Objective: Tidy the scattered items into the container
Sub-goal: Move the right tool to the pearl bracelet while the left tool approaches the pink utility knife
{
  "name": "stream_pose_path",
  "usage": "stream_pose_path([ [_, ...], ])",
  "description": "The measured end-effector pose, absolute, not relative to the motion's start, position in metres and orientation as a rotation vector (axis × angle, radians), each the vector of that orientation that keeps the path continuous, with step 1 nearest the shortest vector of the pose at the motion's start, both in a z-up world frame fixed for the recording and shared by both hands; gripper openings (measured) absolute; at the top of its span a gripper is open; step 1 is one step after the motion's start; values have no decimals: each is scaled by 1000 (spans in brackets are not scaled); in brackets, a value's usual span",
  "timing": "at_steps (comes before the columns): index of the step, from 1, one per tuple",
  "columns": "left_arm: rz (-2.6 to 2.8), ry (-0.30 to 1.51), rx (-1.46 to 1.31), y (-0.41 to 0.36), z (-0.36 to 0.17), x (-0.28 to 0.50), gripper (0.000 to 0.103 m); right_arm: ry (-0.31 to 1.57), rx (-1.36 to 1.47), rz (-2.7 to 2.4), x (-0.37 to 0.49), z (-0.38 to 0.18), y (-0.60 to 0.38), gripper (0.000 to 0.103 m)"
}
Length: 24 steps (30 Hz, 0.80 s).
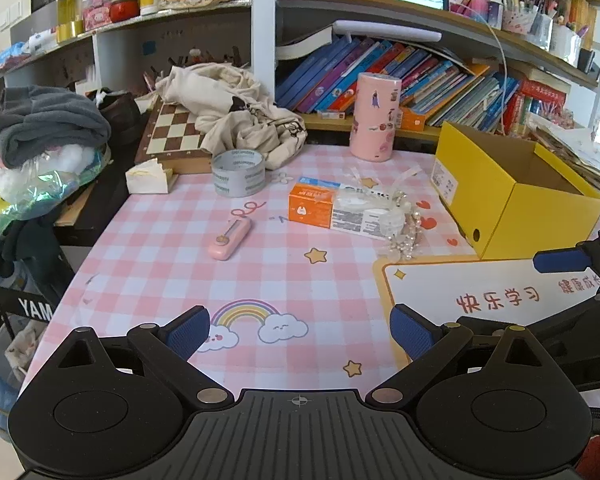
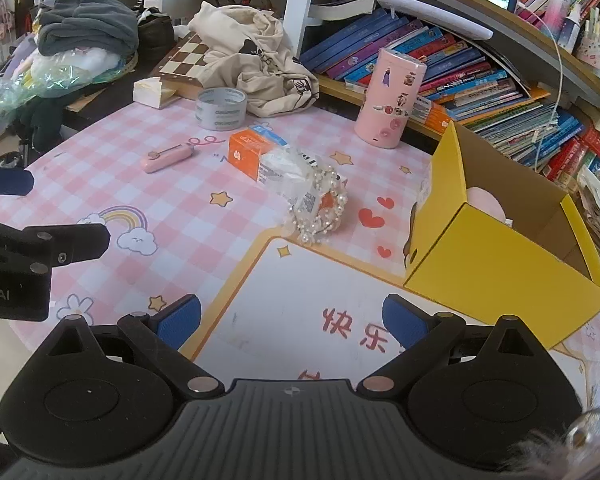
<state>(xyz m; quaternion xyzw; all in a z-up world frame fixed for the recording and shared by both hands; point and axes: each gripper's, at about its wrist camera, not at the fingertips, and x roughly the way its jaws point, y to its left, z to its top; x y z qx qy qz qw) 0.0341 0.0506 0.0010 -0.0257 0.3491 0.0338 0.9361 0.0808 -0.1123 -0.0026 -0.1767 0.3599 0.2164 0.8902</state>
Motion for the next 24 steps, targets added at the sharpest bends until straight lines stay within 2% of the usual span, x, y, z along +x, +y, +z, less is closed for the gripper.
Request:
stream_pose_path([
  [24, 108, 811, -127, 57, -23, 88, 98, 797, -390, 522, 137, -23, -106, 98],
])
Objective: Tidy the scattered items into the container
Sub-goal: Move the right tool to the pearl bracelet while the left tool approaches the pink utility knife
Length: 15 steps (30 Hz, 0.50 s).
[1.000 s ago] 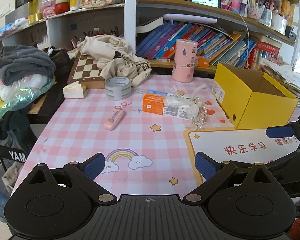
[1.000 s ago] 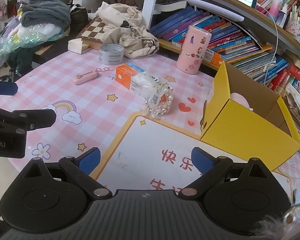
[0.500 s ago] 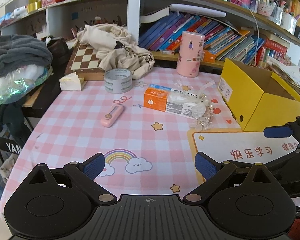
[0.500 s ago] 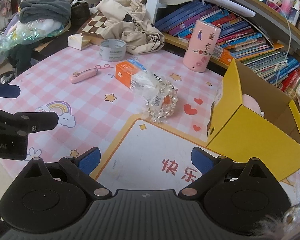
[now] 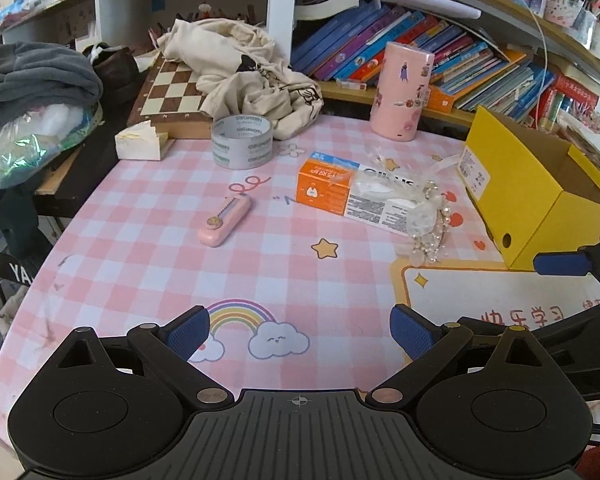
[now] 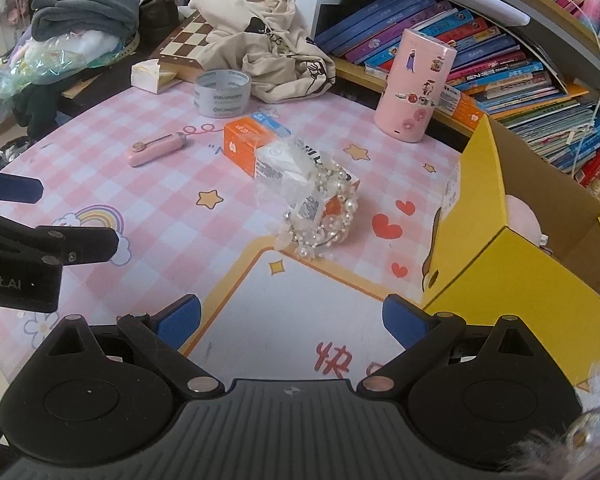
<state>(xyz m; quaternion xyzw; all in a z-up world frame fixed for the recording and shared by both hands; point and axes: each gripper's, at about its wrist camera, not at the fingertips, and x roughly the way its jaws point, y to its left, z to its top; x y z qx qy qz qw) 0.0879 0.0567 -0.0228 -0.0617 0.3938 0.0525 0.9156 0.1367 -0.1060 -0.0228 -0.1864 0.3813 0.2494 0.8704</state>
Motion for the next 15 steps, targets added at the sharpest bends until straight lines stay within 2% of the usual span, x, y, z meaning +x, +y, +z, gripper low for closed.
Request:
stream_pose_path([
  [15, 135, 843, -121, 67, -36, 120, 98, 832, -391, 551, 175, -38, -94, 98],
])
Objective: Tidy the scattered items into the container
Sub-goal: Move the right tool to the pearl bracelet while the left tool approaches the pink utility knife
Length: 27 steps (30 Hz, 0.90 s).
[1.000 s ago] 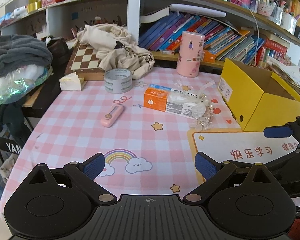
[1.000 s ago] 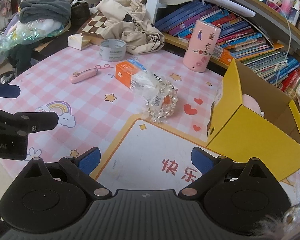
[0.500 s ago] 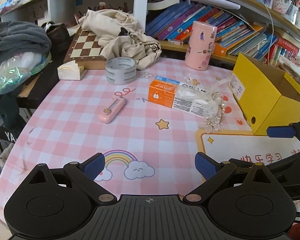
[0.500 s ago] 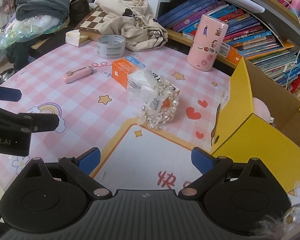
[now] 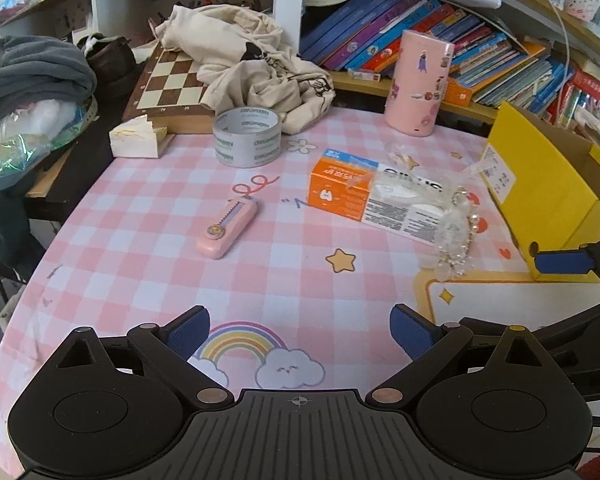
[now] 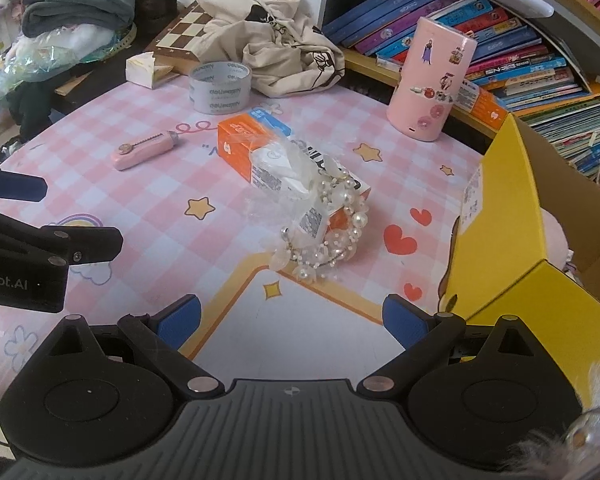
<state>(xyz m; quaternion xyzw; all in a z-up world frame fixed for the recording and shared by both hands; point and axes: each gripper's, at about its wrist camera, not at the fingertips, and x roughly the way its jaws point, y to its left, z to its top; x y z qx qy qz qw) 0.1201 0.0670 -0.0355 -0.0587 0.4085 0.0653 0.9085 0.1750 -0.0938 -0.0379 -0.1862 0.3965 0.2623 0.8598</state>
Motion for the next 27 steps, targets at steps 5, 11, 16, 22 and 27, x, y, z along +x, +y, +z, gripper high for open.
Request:
stream_pose_path([
  [5, 154, 855, -107, 74, -40, 132, 98, 844, -389, 553, 190, -44, -89, 98],
  [11, 180, 855, -69, 81, -43, 149, 98, 844, -369, 541, 211, -48, -86, 98],
  [16, 196, 851, -30, 85, -46, 166, 98, 845, -335, 524, 229, -50, -85, 98],
  [22, 207, 856, 10, 87, -52, 186, 98, 854, -315, 521, 242, -57, -85, 98],
  [27, 216, 872, 35, 91, -60, 199, 98, 862, -281, 500, 254, -61, -89, 97],
])
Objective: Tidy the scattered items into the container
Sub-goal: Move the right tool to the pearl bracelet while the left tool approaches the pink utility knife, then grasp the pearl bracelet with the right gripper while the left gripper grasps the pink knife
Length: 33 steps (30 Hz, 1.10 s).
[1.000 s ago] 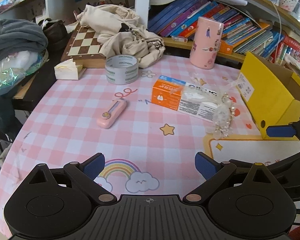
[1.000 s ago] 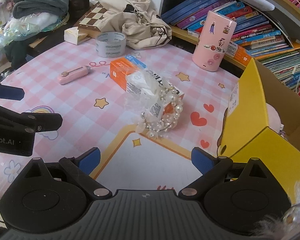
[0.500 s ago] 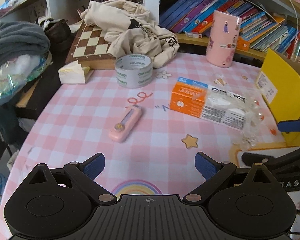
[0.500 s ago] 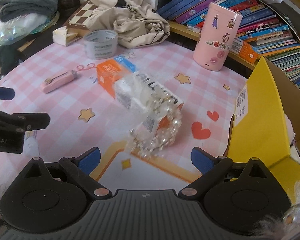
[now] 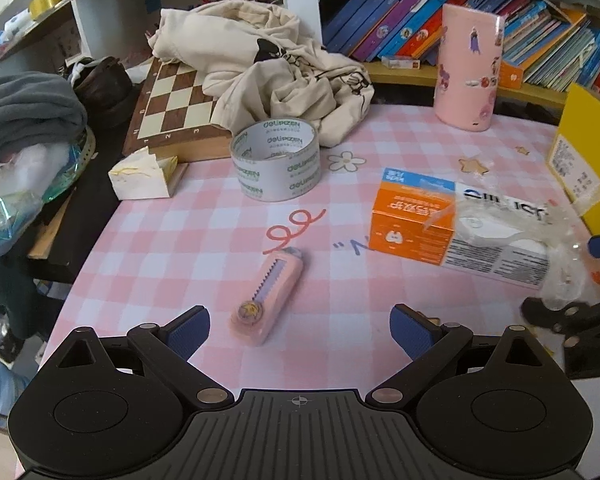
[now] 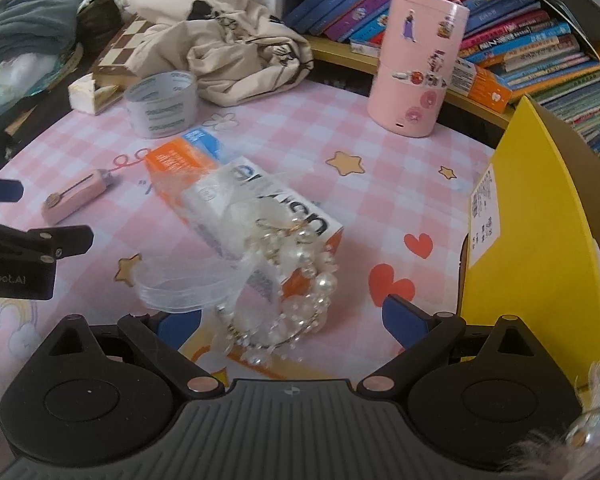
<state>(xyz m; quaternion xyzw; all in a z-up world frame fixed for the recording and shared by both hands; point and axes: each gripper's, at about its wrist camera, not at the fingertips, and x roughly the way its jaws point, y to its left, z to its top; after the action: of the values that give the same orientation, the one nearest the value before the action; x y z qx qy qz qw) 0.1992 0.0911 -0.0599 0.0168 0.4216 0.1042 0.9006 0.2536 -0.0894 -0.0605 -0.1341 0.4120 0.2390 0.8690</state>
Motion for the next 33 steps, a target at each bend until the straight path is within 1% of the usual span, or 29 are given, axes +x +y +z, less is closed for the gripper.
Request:
stream_pose_path([
  [3, 213, 878, 47, 94, -65, 207, 98, 874, -258, 493, 260, -63, -92, 96],
  [8, 231, 837, 50, 101, -67, 215, 97, 890, -243, 483, 266, -67, -93, 95],
  [11, 226, 829, 35, 105, -68, 221, 96, 891, -236, 479, 267, -68, -94, 93],
  [13, 217, 832, 33, 107, -70, 225, 92, 893, -230, 476, 268, -68, -95, 88],
  [17, 214, 857, 20, 112, -75, 230, 80, 898, -224, 475, 268, -68, -95, 81],
  [20, 207, 855, -19, 117, -78, 228, 78, 901, -224, 476, 267, -68, -96, 76],
  [22, 195, 853, -52, 120, -78, 227, 73, 907, -218, 481, 267, -68, -96, 68],
  [23, 191, 851, -62, 121, -78, 226, 69, 911, -215, 484, 267, -68, -96, 66],
  [25, 190, 848, -66, 120, -78, 224, 64, 916, -211, 492, 265, -68, -96, 55],
  [27, 193, 846, -66, 119, -77, 221, 53, 918, -208, 495, 264, -68, -96, 54],
  [28, 196, 846, -67, 119, -76, 220, 50, 916, -208, 496, 263, -67, -96, 51],
  [30, 202, 848, -71, 120, -75, 217, 36, 913, -206, 494, 261, -65, -97, 50],
  [31, 203, 850, -73, 121, -74, 215, 32, 911, -205, 491, 260, -65, -98, 49],
  [32, 203, 852, -75, 121, -74, 213, 26, 909, -202, 488, 258, -64, -99, 49],
  [33, 203, 854, -77, 122, -73, 211, 23, 907, -198, 486, 257, -63, -100, 49],
])
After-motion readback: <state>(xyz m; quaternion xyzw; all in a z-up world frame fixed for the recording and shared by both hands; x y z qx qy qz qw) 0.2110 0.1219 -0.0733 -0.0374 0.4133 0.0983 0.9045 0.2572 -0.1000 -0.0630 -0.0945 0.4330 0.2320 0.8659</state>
